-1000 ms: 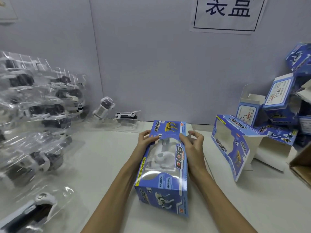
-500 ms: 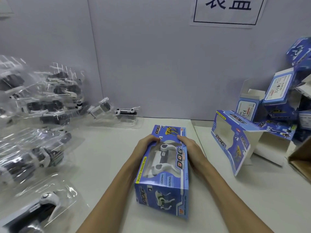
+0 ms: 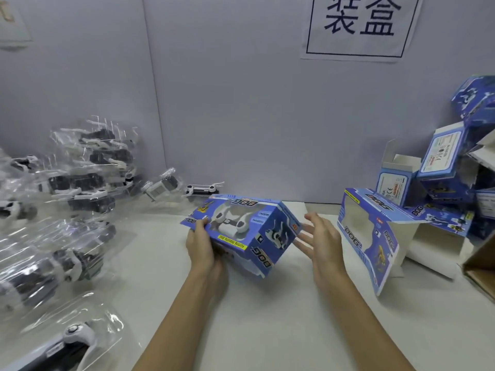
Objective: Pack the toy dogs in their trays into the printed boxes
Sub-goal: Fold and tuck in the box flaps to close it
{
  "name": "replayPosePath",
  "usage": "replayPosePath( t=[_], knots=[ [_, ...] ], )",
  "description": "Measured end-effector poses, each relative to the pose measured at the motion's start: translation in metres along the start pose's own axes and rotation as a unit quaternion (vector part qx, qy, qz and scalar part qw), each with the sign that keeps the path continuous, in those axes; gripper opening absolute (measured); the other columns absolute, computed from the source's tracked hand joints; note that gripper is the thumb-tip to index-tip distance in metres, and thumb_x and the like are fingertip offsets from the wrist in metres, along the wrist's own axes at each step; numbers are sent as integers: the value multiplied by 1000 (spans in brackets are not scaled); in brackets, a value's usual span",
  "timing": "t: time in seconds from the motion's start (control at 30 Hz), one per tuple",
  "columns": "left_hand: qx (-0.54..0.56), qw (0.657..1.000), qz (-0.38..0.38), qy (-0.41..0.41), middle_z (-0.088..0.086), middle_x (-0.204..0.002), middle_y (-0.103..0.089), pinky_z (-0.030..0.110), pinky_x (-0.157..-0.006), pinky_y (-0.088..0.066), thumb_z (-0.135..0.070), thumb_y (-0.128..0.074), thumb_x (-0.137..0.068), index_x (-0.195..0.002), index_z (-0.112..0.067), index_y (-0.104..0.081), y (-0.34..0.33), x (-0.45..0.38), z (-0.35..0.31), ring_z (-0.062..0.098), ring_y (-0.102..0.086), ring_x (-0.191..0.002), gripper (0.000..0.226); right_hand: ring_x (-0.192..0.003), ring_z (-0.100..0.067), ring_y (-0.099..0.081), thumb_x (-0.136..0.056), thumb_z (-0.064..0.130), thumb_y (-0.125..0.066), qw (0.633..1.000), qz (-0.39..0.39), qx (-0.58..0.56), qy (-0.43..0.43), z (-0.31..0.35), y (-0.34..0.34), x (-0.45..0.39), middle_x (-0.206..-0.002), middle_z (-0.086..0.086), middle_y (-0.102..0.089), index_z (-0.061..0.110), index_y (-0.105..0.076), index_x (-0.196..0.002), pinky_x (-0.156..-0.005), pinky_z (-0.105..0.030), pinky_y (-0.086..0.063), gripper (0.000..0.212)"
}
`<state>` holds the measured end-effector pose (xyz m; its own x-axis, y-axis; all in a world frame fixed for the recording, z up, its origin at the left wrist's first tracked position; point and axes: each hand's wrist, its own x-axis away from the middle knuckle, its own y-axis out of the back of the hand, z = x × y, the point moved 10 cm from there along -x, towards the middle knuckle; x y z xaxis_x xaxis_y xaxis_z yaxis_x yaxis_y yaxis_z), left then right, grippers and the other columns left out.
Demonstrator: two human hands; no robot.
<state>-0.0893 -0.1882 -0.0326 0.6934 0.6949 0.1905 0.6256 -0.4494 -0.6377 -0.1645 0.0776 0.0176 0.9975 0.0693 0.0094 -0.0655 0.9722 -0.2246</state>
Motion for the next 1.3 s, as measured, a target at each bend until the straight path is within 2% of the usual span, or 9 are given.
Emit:
replayPosePath(
  t=[0.13, 0.2, 0.3, 0.4, 0.67, 0.93, 1.1, 1.23, 1.3],
  knots=[
    [-37, 993, -24, -108, 2, -100, -71, 43, -88, -52, -25, -62, -93, -97, -22, -64, 4, 0, -16, 24, -66, -95, 5, -77, -22, -69, -87, 65, -70, 994, 85, 44, -51, -12, -28, 9, -85, -7, -71, 9, -68, -96, -71, -33, -59, 56],
    [-41, 989, -1, -143, 0, -103, -72, 46, -92, -53, -27, -63, -96, -99, -25, -65, -3, 5, -19, 23, -67, -97, 4, -70, -19, -64, -82, 57, -79, 994, 86, 64, -34, -15, -31, 8, -80, -8, -67, -5, -69, -98, -75, -38, -56, 65],
    [-48, 983, 52, -171, -4, -119, -74, 41, -94, -58, -31, -72, -95, -119, -28, -63, -16, 10, -20, 17, -71, -106, 25, -60, -12, -67, -87, 36, -83, 997, 62, 41, -36, -21, -23, 5, -79, -6, -77, -5, -75, -102, -74, -37, -57, 44],
    [-92, 975, 76, -185, 6, -131, -68, 47, -99, -57, -33, -81, -82, -127, -27, -58, -23, 15, -20, 24, -70, -115, 51, -65, -16, -69, -86, 29, -84, 996, 63, -19, -64, -27, -17, 2, -88, -11, -80, -2, -78, -97, -74, -34, -56, 34],
    [-100, 967, 42, -231, 11, -136, -56, 54, -103, -55, -44, -80, -79, -117, -44, -57, -18, 18, -31, 25, -68, -115, 45, -95, -29, -79, -77, 39, -87, 990, 71, -54, -111, -44, -26, 6, -98, -12, -81, 9, -76, -106, -74, -39, -66, 44],
    [-92, 969, 84, -213, 2, -141, -55, 52, -103, -56, -43, -77, -83, -139, -34, -44, -26, 12, -24, 15, -68, -116, 65, -89, -24, -79, -78, 40, -88, 990, 101, -25, -95, -37, -22, 3, -97, -12, -81, 8, -79, -104, -68, -34, -65, 43],
    [-72, 970, 84, -217, 7, -142, -56, 54, -107, -53, -39, -76, -86, -141, -29, -43, -27, 14, -24, 25, -65, -123, 65, -91, -23, -78, -65, 41, -88, 985, 132, -45, -105, -34, -26, 3, -103, -13, -81, 8, -78, -107, -84, -41, -64, 54],
    [65, 988, 91, -106, 3, -134, -70, 55, -101, -56, -46, -81, -86, -133, -27, -50, -32, 13, -15, 27, -70, -118, 60, -92, -15, -77, -69, 27, -88, 984, 140, -93, -62, -21, -30, 3, -112, -10, -79, 8, -76, -116, -90, -37, -60, 52],
    [42, 994, 77, -60, 0, -127, -74, 63, -96, -55, -56, -76, -83, -140, -31, -53, -28, 12, -13, 29, -72, -115, 66, -93, -13, -77, -67, 27, -88, 988, 128, -86, -10, -8, -27, 0, -113, -7, -80, 11, -76, -112, -93, -36, -59, 49]
  ],
)
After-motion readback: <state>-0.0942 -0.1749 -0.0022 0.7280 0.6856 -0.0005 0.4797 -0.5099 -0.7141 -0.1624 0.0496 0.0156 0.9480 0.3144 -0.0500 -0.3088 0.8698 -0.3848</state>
